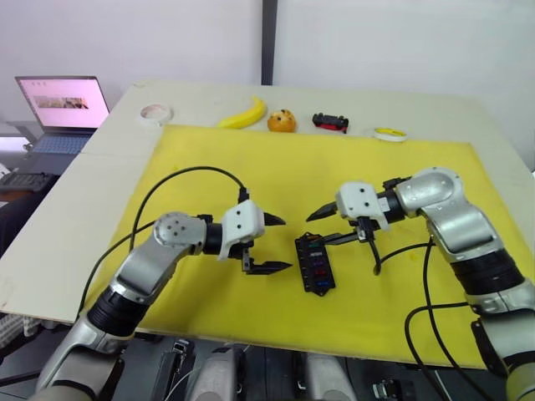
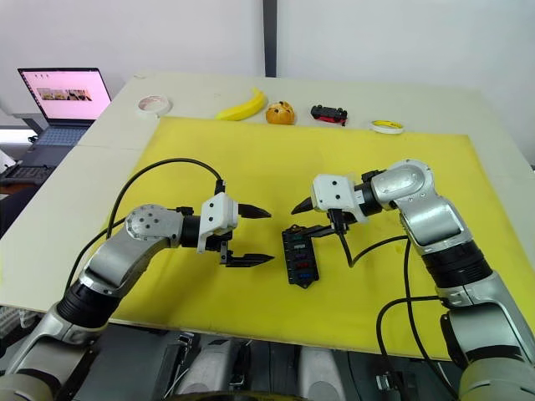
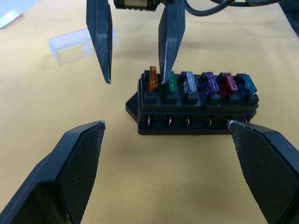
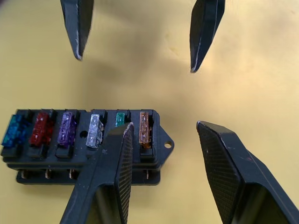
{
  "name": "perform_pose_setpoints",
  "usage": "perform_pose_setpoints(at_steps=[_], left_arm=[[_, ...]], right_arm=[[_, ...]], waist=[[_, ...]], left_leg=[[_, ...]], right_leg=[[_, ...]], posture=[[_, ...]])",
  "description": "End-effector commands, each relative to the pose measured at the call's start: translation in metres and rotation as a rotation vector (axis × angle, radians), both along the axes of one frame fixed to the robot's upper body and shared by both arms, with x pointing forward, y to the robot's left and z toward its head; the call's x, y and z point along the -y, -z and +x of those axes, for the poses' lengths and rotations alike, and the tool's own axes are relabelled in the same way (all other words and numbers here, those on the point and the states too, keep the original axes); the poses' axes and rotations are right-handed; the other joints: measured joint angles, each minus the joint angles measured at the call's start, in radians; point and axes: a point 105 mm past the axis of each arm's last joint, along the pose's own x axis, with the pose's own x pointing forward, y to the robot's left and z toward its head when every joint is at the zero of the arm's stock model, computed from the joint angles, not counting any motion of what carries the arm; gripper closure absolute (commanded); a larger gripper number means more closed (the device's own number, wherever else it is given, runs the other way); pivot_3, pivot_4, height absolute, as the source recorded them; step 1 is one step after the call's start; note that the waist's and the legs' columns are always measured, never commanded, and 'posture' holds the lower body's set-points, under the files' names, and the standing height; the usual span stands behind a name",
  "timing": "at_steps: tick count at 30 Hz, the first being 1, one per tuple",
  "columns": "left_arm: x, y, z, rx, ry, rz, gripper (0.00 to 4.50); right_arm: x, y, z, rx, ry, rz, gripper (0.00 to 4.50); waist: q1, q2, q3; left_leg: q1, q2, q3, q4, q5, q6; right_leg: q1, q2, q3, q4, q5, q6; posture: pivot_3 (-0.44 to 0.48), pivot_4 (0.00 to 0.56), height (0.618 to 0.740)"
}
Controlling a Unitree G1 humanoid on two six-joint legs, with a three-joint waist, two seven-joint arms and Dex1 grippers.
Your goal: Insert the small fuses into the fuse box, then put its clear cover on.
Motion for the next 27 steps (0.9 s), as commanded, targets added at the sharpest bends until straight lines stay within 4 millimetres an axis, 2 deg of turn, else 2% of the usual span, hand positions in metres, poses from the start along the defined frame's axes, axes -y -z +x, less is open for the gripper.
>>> perform_pose_setpoints(at_steps=[1, 11, 20, 27], left_arm=[[-0.001, -0.010, 0.001, 0.042, 0.003, -0.018, 0.00], [-0.001, -0.009, 0.000, 0.044, 0.006, -0.018, 0.00], [0.001, -0.007, 0.000, 0.047, 0.011, -0.018, 0.00], [0.000, -0.007, 0.000, 0.055, 0.010, -0.015, 0.00]], right_arm=[[0.002, -0.009, 0.000, 0.038, 0.001, 0.006, 2.22], [0.005, -0.011, -0.002, 0.024, -0.010, 0.009, 2.22], [0.006, -0.001, 0.010, 0.002, 0.009, -0.017, 2.22], [0.013, -0.007, 0.009, -0.008, -0.007, -0.026, 2.22]], waist=[[0.000, 0.000, 0.000], [0.000, 0.000, 0.000], [0.000, 0.000, 0.000], [0.000, 0.000, 0.000]], left_leg=[[0.000, 0.000, 0.000, 0.000, 0.000, 0.000], [0.000, 0.000, 0.000, 0.000, 0.000, 0.000], [0.000, 0.000, 0.000, 0.000, 0.000, 0.000], [0.000, 0.000, 0.000, 0.000, 0.000, 0.000]], right_leg=[[0.000, 0.000, 0.000, 0.000, 0.000, 0.000], [0.000, 0.000, 0.000, 0.000, 0.000, 0.000], [0.000, 0.000, 0.000, 0.000, 0.000, 0.000], [0.000, 0.000, 0.000, 0.000, 0.000, 0.000]], posture=[[0.000, 0.150, 0.740], [0.000, 0.150, 0.740], [0.000, 0.150, 0.740], [0.000, 0.150, 0.740]])
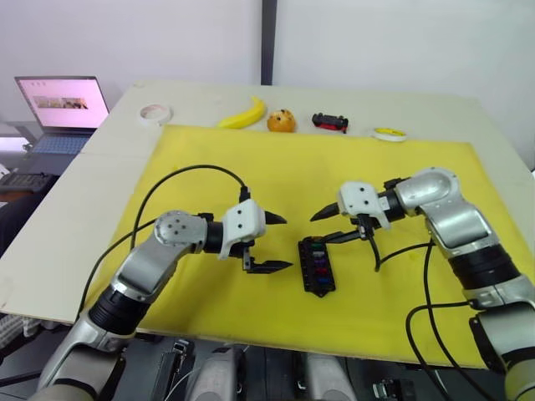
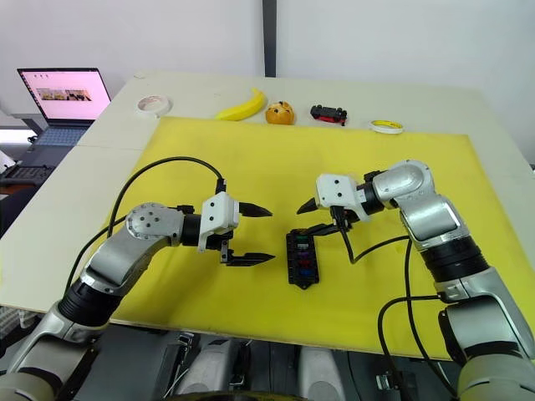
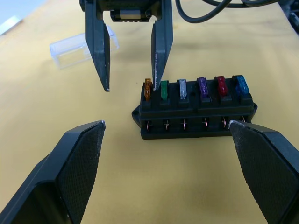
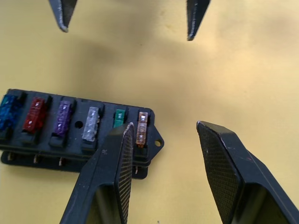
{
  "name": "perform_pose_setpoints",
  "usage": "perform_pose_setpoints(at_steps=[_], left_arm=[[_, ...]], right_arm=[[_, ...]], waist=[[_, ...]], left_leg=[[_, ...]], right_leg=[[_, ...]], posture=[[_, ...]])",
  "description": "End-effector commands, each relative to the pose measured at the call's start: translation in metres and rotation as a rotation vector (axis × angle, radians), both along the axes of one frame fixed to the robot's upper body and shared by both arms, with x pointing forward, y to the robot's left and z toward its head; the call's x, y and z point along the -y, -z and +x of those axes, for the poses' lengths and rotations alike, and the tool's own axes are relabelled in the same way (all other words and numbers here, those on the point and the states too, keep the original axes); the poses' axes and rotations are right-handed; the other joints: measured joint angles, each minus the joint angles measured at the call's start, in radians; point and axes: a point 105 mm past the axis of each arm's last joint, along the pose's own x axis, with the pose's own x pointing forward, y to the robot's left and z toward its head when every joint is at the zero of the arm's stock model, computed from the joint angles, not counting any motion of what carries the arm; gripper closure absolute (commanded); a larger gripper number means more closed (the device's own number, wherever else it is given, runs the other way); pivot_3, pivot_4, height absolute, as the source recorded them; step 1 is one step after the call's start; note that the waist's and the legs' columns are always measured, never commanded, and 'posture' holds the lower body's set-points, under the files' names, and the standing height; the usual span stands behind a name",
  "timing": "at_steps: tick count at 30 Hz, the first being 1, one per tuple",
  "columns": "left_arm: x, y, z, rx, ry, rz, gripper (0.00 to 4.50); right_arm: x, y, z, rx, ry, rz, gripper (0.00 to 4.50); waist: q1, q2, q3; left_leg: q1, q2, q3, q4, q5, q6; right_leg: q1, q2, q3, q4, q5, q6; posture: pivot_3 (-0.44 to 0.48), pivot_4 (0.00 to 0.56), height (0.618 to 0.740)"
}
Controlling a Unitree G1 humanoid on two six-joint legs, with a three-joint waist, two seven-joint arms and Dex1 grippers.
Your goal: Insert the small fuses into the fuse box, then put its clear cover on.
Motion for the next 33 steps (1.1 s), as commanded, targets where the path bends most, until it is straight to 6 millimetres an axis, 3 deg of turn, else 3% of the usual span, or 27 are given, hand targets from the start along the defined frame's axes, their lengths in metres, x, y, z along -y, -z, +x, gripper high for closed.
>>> perform_pose_setpoints(at_steps=[1, 11, 14, 17, 33], left_arm=[[-0.001, -0.006, 0.001, 0.035, -0.001, -0.015, 0.00], [-0.001, -0.007, 0.001, 0.033, 0.011, -0.025, 0.00], [0.002, -0.007, 0.001, 0.028, 0.025, -0.033, 0.00], [0.005, -0.008, 0.001, 0.025, 0.045, -0.047, 0.00], [0.014, -0.009, 0.001, 0.000, 0.130, -0.049, 0.00]], right_arm=[[0.003, -0.016, -0.001, 0.033, -0.022, 0.006, 2.22], [0.002, -0.031, -0.015, -0.075, 0.010, 0.196, 2.22], [0.002, -0.021, -0.017, -0.109, 0.045, 0.273, 3.03], [0.003, -0.013, -0.014, -0.118, 0.089, 0.336, 4.48], [0.009, 0.003, -0.012, -0.145, 0.173, 0.397, 4.48]], waist=[[0.000, 0.000, 0.000], [0.001, 0.000, 0.000], [0.002, 0.000, 0.000], [0.002, 0.000, 0.000], [0.000, 0.000, 0.000]], left_leg=[[0.000, 0.000, 0.000, 0.000, 0.000, 0.000], [0.000, 0.000, 0.000, 0.000, 0.000, 0.000], [0.000, 0.000, 0.000, 0.000, 0.000, 0.000], [0.000, 0.000, 0.000, 0.000, 0.000, 0.000], [0.000, 0.000, 0.000, 0.000, 0.000, 0.000]], right_leg=[[0.000, 0.000, 0.000, 0.000, 0.000, 0.000], [0.000, 0.000, 0.000, 0.000, 0.000, 0.000], [0.000, -0.001, 0.000, 0.000, 0.000, 0.000], [0.000, -0.001, 0.000, 0.000, 0.000, 0.000], [0.000, 0.000, 0.000, 0.001, 0.000, 0.000]], posture=[[0.000, 0.150, 0.740], [0.000, 0.150, 0.740], [0.000, 0.150, 0.740], [0.000, 0.150, 0.740], [0.000, 0.150, 0.740]])
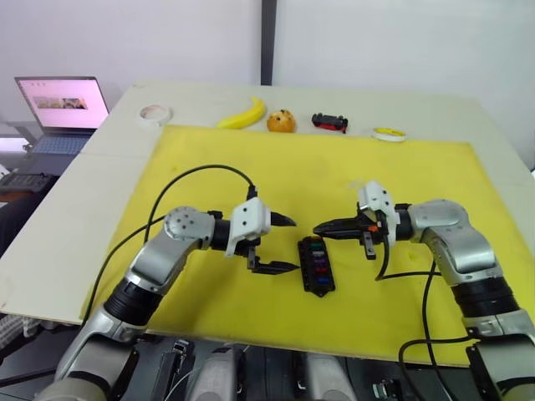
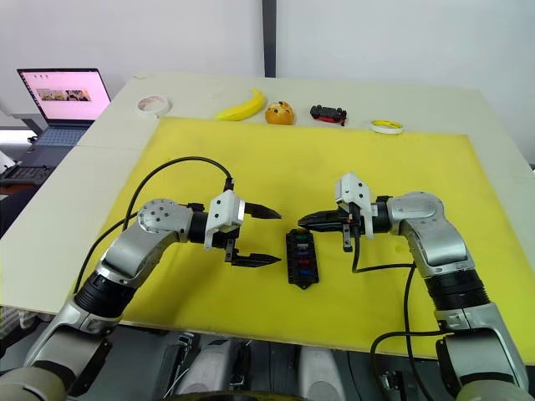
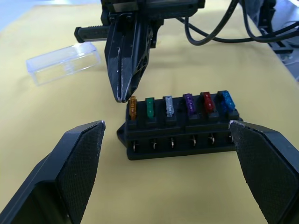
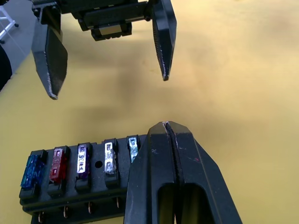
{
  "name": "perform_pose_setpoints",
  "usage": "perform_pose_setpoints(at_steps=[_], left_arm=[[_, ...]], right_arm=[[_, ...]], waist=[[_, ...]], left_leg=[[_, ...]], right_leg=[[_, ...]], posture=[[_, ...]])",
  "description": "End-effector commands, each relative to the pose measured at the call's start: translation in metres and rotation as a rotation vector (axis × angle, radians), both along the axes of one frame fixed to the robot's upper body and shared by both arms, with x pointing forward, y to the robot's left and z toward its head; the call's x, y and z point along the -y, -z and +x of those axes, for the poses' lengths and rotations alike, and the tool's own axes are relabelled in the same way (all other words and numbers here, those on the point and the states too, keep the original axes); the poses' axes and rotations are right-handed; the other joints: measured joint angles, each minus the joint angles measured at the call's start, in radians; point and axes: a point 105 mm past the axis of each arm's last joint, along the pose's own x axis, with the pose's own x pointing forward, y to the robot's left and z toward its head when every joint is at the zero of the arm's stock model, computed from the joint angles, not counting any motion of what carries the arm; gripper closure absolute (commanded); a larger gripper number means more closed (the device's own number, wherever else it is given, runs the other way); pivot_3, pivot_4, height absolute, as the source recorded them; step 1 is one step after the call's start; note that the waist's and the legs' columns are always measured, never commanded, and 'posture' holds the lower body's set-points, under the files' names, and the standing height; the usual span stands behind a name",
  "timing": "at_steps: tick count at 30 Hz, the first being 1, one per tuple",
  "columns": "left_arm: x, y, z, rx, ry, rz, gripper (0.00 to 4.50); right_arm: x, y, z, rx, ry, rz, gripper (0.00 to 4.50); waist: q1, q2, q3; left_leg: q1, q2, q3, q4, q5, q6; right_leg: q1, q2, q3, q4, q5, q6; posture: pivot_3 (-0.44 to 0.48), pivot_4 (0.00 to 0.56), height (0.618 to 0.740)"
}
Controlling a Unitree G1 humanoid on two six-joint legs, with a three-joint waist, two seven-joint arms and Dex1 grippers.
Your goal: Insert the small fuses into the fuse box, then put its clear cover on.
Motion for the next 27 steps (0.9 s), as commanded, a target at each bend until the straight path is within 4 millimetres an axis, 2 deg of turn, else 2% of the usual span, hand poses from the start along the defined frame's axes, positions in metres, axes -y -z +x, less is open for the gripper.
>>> perform_pose_setpoints(at_steps=[1, 12, 21, 27], left_arm=[[0.003, -0.010, 0.001, 0.047, 0.021, -0.018, 0.00], [0.003, -0.009, 0.002, 0.063, 0.020, -0.005, 0.00], [0.002, -0.010, 0.005, 0.077, 0.016, 0.002, 0.00], [0.001, -0.009, 0.004, 0.080, 0.015, 0.004, 0.00]], right_arm=[[0.000, -0.013, -0.001, 0.048, -0.008, 0.021, 4.48], [-0.002, -0.008, 0.000, 0.036, -0.009, -0.003, 4.48], [0.007, 0.025, -0.003, 0.016, -0.003, -0.160, 4.48], [0.007, 0.023, -0.006, 0.009, -0.006, -0.157, 4.48]], waist=[[0.000, 0.000, 0.000], [0.000, 0.000, 0.000], [0.001, 0.000, 0.000], [0.001, 0.000, -0.001]], left_leg=[[0.000, 0.000, 0.000, 0.000, 0.000, 0.000], [0.000, 0.000, 0.000, 0.000, 0.000, 0.000], [0.000, 0.000, 0.000, 0.000, 0.000, 0.000], [0.001, 0.000, 0.000, 0.000, 0.000, 0.000]], right_leg=[[0.000, 0.000, 0.000, 0.000, 0.000, 0.000], [0.000, 0.000, 0.000, 0.000, 0.000, 0.000], [0.000, 0.000, 0.000, 0.000, 0.000, 0.000], [0.002, 0.000, 0.000, 0.000, 0.000, 0.000]], posture=[[0.000, 0.150, 0.740], [0.000, 0.150, 0.740], [0.000, 0.150, 0.740], [0.000, 0.150, 0.740]])
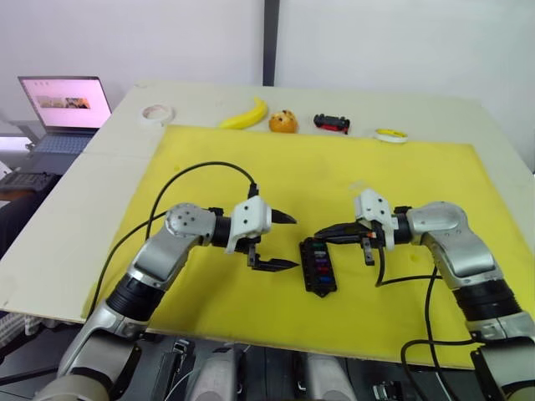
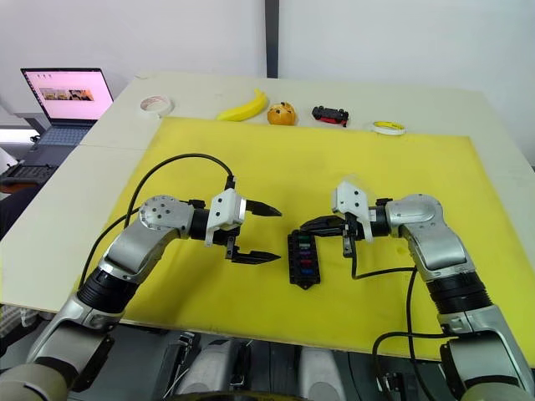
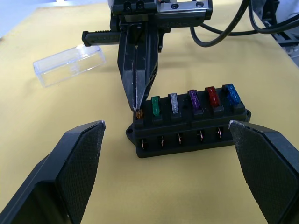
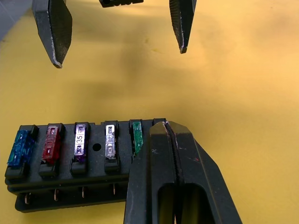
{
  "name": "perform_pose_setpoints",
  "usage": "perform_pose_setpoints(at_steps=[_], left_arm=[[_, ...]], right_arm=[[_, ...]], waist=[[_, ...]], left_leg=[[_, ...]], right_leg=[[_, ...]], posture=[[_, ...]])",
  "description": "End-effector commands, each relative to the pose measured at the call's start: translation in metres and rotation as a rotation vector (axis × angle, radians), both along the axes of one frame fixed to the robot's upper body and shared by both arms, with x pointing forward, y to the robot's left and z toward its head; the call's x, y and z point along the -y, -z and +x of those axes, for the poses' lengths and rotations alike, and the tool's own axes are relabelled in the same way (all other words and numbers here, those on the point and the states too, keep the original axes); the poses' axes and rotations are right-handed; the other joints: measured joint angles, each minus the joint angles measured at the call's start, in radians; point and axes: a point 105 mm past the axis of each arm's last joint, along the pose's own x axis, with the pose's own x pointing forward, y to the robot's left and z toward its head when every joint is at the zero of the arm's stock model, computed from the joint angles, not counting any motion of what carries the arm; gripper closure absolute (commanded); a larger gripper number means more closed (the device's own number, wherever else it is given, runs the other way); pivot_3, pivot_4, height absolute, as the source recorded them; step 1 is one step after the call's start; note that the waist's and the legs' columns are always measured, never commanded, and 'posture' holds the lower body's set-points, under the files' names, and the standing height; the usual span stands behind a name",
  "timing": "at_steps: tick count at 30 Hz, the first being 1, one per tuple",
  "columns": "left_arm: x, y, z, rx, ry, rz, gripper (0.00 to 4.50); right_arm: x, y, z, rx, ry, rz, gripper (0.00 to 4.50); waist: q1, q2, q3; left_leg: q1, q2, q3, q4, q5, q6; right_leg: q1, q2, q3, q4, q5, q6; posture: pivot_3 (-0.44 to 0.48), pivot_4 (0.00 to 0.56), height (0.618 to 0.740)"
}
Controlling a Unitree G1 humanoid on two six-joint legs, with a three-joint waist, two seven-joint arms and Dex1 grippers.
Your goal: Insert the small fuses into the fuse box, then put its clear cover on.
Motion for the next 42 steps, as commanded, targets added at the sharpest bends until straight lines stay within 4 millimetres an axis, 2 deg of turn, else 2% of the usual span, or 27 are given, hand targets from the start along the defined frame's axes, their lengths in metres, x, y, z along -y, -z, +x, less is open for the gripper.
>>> perform_pose_setpoints(at_steps=[1, 11, 17, 23, 26, 30, 32, 34, 36, 38, 42], left_arm=[[0.001, -0.008, -0.001, 0.044, 0.017, -0.008, 0.00], [0.000, -0.009, -0.001, 0.046, 0.019, -0.007, 0.00], [-0.007, -0.014, -0.001, 0.030, 0.006, -0.026, 0.00], [-0.030, -0.022, 0.002, 0.006, -0.082, -0.080, 0.00], [-0.047, -0.024, 0.003, -0.017, -0.153, -0.110, 0.00], [-0.078, -0.027, -0.002, -0.091, -0.223, -0.152, 0.00], [-0.099, -0.021, -0.007, -0.149, -0.240, -0.114, 0.00], [-0.115, -0.016, -0.009, -0.155, -0.268, -0.077, 0.00], [-0.130, -0.015, -0.007, -0.148, -0.304, -0.054, 0.00], [-0.135, -0.018, -0.006, -0.146, -0.317, -0.056, 0.00], [-0.122, -0.025, -0.006, -0.127, -0.234, -0.052, 0.00]], right_arm=[[0.005, 0.013, -0.005, -0.044, 0.007, -0.046, 4.48], [0.001, 0.000, -0.005, -0.016, 0.007, -0.005, 4.48], [0.003, -0.025, -0.003, 0.082, 0.073, 0.051, 4.48], [0.030, -0.048, -0.006, 0.160, 0.324, 0.125, 4.48], [0.051, -0.051, -0.021, 0.163, 0.446, 0.147, 3.73], [0.089, -0.050, -0.047, 0.156, 0.648, 0.147, 1.80], [0.111, -0.047, -0.064, 0.154, 0.761, 0.132, 0.85], [0.125, -0.045, -0.077, 0.151, 0.832, 0.116, 0.06], [0.138, -0.041, -0.093, 0.150, 0.913, 0.104, 0.06], [0.145, -0.039, -0.104, 0.147, 0.968, 0.100, 0.06], [0.146, -0.037, -0.115, 0.151, 1.032, 0.121, 0.06]], waist=[[-0.001, 0.000, 0.000], [-0.001, 0.000, 0.000], [-0.001, 0.000, 0.000], [0.000, 0.000, 0.000], [0.003, 0.000, 0.000], [0.012, 0.000, 0.000], [0.013, 0.000, 0.000], [0.015, 0.001, 0.000], [0.018, 0.001, -0.001], [0.020, 0.001, -0.001], [0.020, 0.001, 0.000]], left_leg=[[0.000, 0.000, 0.000, 0.000, 0.000, 0.000], [0.000, 0.000, 0.000, 0.000, 0.000, 0.000], [0.000, 0.000, 0.000, 0.000, 0.000, 0.000], [0.000, 0.000, 0.000, 0.000, 0.000, 0.000], [-0.001, 0.000, -0.001, 0.000, 0.000, 0.001], [-0.001, 0.000, -0.001, 0.000, -0.001, 0.002], [-0.001, 0.000, -0.001, 0.000, -0.001, 0.002], [0.000, 0.000, -0.001, 0.000, -0.001, 0.002], [0.001, 0.000, 0.000, 0.000, -0.001, 0.002], [0.002, 0.000, -0.001, -0.001, -0.001, 0.002], [0.004, 0.000, 0.000, -0.001, -0.002, 0.003]], right_leg=[[0.000, 0.000, 0.000, 0.000, 0.000, 0.000], [0.000, 0.000, 0.000, 0.000, 0.000, 0.000], [0.000, 0.000, 0.000, 0.000, 0.000, 0.000], [-0.001, -0.001, 0.000, 0.000, 0.000, 0.000], [-0.001, -0.001, 0.000, 0.000, 0.000, 0.000], [-0.001, -0.001, 0.000, 0.000, 0.000, 0.000], [-0.001, -0.001, 0.000, 0.000, 0.000, 0.000], [0.000, -0.001, 0.000, 0.000, 0.000, 0.000], [0.001, -0.001, 0.000, 0.000, 0.000, 0.000], [0.003, -0.001, 0.000, 0.000, 0.000, 0.000], [0.006, -0.001, 0.000, -0.002, 0.000, 0.000]], posture=[[0.000, 0.150, 0.740], [0.000, 0.150, 0.740], [0.000, 0.150, 0.740], [0.000, 0.150, 0.740], [0.000, 0.150, 0.740], [0.000, 0.150, 0.740], [0.000, 0.150, 0.740], [0.000, 0.150, 0.740], [0.000, 0.150, 0.740], [0.000, 0.150, 0.740], [0.000, 0.150, 0.740]])
